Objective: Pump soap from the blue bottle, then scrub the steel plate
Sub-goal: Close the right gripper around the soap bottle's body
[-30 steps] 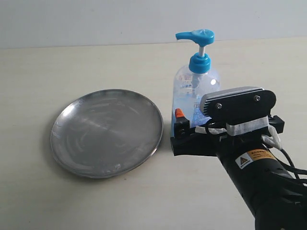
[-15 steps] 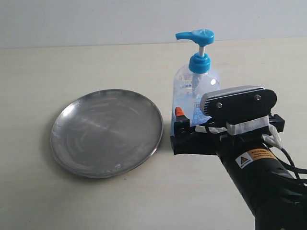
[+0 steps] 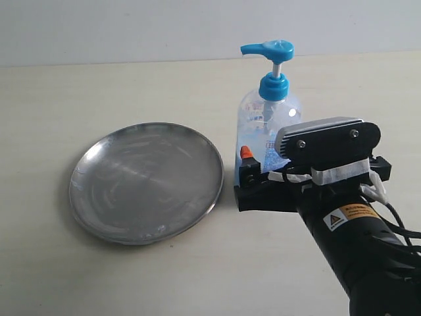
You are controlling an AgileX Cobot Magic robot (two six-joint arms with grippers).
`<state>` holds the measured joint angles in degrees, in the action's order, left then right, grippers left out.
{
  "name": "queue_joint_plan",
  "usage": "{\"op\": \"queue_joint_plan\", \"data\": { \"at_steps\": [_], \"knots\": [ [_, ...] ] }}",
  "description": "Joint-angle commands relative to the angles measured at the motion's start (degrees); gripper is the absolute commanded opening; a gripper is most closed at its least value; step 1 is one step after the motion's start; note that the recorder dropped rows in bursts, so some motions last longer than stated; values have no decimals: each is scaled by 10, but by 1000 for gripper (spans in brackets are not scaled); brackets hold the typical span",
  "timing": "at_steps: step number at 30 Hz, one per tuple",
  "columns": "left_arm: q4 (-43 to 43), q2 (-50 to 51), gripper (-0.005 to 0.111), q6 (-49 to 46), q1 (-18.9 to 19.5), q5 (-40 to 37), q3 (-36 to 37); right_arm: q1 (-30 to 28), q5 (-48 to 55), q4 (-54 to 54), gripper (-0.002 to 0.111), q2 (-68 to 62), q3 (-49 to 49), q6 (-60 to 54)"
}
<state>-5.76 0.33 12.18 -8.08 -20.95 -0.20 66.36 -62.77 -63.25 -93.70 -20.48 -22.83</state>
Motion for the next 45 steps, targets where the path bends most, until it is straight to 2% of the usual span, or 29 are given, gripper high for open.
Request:
{"op": "queue_joint_plan", "data": {
  "at_steps": [1,10,21,35,45],
  "knots": [
    [-1,-3,0,1,1,5,2,-4,-16,-4,105,0,1,-1],
    [-1,-3,0,1,1,5,2,-4,-6,-8,105,0,1,-33],
    [-1,-3,0,1,1,5,2,-4,11,-17,105,0,1,15],
    [-1,-3,0,1,1,5,2,-4,16,3,105,-11,1,14],
    [-1,-3,0,1,1,5,2,-4,-11,-40,105,-12,1,14]
  ]
}}
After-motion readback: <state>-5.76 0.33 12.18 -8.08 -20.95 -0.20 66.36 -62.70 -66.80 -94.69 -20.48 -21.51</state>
